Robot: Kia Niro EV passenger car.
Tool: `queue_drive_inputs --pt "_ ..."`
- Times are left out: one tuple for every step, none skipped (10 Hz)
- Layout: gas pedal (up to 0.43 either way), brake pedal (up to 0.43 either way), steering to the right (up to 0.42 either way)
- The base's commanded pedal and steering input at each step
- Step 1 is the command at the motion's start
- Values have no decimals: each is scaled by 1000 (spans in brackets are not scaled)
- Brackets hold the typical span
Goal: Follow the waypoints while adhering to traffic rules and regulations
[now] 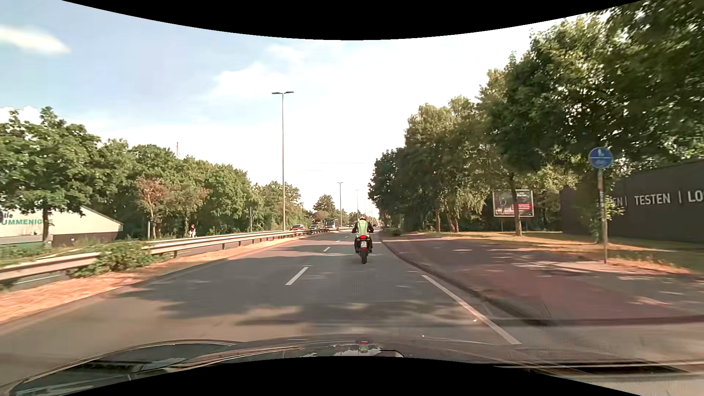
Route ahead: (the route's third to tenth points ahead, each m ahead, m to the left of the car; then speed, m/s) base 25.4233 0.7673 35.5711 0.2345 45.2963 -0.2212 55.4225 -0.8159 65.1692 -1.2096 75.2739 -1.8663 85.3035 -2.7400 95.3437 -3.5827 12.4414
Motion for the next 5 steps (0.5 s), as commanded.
queue_drive_inputs --pt "130 0 3" --pt "130 0 3" --pt "130 0 3" --pt "130 0 3" --pt "138 0 3"
